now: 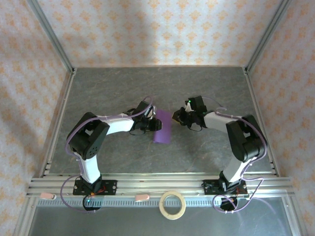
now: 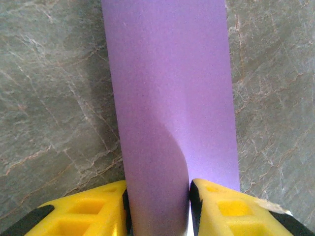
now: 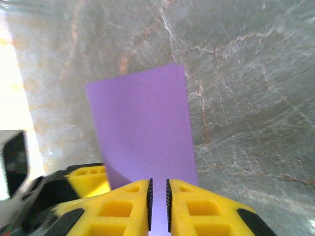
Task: Fold a paper plane with a square sheet of paper (pick it up from the middle)
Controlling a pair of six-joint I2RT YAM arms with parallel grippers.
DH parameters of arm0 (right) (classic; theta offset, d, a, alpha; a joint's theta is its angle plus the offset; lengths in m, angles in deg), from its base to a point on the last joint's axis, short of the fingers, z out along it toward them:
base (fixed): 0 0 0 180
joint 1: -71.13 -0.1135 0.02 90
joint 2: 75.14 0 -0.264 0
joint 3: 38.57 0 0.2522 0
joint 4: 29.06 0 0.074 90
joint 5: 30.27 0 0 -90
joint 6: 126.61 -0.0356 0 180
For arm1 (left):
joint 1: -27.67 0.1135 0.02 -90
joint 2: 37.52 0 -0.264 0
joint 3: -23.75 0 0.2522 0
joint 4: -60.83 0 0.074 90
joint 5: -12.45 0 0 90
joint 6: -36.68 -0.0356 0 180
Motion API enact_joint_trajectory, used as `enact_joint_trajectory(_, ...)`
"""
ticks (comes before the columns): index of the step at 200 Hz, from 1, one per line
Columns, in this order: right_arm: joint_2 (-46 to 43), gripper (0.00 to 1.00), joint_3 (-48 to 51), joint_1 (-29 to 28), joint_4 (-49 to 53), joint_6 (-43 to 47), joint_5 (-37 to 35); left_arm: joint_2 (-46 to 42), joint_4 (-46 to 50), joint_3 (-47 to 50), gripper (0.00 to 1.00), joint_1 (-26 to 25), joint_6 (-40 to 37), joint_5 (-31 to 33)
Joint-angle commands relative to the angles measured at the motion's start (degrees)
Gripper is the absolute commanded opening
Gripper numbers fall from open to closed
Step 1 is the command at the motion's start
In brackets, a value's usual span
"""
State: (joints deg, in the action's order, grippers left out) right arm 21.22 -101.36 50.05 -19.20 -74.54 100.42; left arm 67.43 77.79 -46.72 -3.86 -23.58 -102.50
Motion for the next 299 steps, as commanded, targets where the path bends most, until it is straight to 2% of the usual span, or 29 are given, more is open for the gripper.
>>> enact_joint_trajectory(1, -0.98, 0.18, 1.95, 1.61, -3.25, -1.11, 5.90, 1.58, 4.93, -1.19, 0.41, 0.21, -2.57, 3.84)
enact_joint_trajectory(16, 0.39, 0.18, 0.81, 1.66, -0.03, 2.13, 9.03, 1.76, 5.41, -1.67, 0.41, 0.22, -3.03, 3.85)
enact_joint_trajectory(46, 2.31, 0.18, 0.21, 1.70, 4.16, 6.67, 10.91, 1.94, 5.94, -2.23, 0.41, 0.19, -3.55, 3.99)
enact_joint_trajectory(92, 3.97, 0.06, 0.81, 1.55, 5.11, 9.67, 15.38, 2.27, 6.78, -2.89, 0.41, 0.28, -4.03, 4.47)
enact_joint_trajectory(112, 4.89, 0.05, -0.52, 1.19, 8.60, 13.41, 17.91, 2.46, 7.10, -3.12, 0.41, 0.22, -4.25, 4.60)
enact_joint_trajectory(149, 5.86, 0.06, -2.02, 0.78, 12.72, 16.67, 15.31, 2.54, 7.09, -3.19, 0.41, 0.24, -4.12, 4.62)
enact_joint_trajectory(240, 2.29, 0.05, -0.04, -2.75, 5.25, 15.66, 7.87, 2.72, 7.24, -3.41, 0.41, 0.22, -4.63, 4.29)
enact_joint_trajectory(260, 2.19, 0.04, -0.25, -2.85, 4.74, 15.99, 8.10, 2.72, 7.13, -3.55, 0.41, 0.24, -4.66, 4.36)
enact_joint_trajectory(284, 5.03, 0.05, -3.21, -2.62, 8.40, 16.71, 12.99, 2.79, 7.25, -3.64, 0.41, 0.23, -4.45, 4.29)
enact_joint_trajectory(299, 5.45, 0.05, -3.04, -2.59, 7.21, 14.83, 11.85, 2.89, 7.33, -3.83, 0.41, 0.24, -4.42, 4.26)
